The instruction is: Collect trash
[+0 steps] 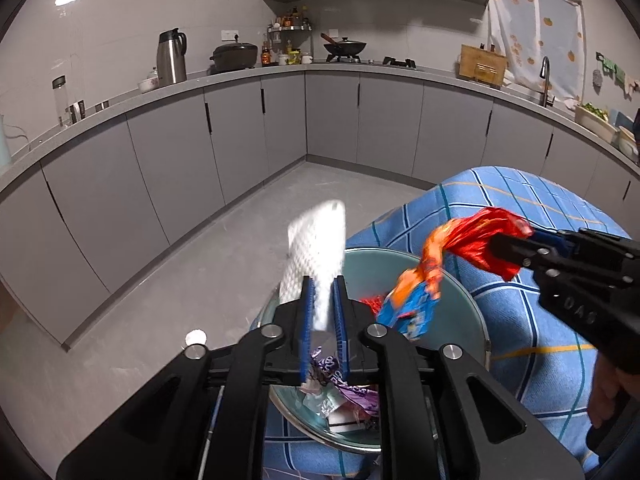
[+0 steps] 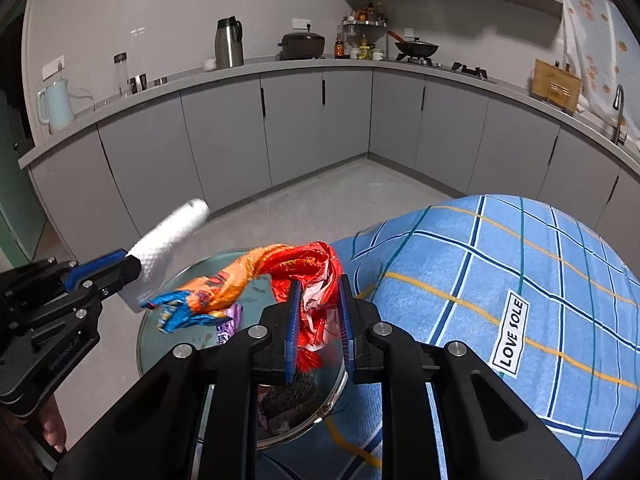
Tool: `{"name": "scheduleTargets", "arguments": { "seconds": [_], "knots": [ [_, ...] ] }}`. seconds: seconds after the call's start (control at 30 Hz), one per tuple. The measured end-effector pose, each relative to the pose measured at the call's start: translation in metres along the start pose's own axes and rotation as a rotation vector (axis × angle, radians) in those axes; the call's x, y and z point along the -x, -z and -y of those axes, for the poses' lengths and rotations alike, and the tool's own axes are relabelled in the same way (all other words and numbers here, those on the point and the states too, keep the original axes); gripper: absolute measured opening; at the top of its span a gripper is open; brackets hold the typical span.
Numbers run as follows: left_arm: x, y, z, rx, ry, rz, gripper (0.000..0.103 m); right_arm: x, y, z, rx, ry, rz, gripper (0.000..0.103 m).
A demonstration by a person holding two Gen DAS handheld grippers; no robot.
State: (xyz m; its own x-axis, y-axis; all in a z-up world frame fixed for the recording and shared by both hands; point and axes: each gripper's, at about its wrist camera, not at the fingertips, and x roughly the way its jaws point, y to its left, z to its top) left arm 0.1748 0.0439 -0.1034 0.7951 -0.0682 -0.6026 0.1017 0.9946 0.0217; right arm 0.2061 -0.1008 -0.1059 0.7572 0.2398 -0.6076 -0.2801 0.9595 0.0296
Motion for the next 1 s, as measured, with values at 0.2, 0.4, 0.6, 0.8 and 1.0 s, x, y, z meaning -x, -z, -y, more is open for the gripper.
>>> {"name": "scheduleTargets", "arguments": {
  "seconds": [0.2, 0.4, 0.6, 0.8, 1.0],
  "knots": [
    [0.002, 0.001, -0.002, 0.001, -0.043, 0.015, 0.047, 0.004, 0.007, 0.007, -0.020, 0.001, 0.008, 0.052],
    [0.028, -0.002, -0.005, 0.031, -0.091, 0.084, 0.085, 0.039, 0.012, 0.019, -0.073, 0.010, 0.074, 0.063],
    [0.062, -0.001, 0.000, 0.018, -0.094, 0.140, 0.093, 0.081, 0.018, 0.019, -0.086, 0.004, 0.142, 0.071],
    [0.082, -0.005, 0.003, 0.008, -0.094, 0.172, 0.094, 0.105, 0.018, 0.014, -0.090, 0.002, 0.182, 0.072],
    [0.094, -0.006, 0.000, 0.014, -0.098, 0.198, 0.094, 0.117, 0.016, 0.011, -0.087, 0.003, 0.206, 0.072]
  ]
}}
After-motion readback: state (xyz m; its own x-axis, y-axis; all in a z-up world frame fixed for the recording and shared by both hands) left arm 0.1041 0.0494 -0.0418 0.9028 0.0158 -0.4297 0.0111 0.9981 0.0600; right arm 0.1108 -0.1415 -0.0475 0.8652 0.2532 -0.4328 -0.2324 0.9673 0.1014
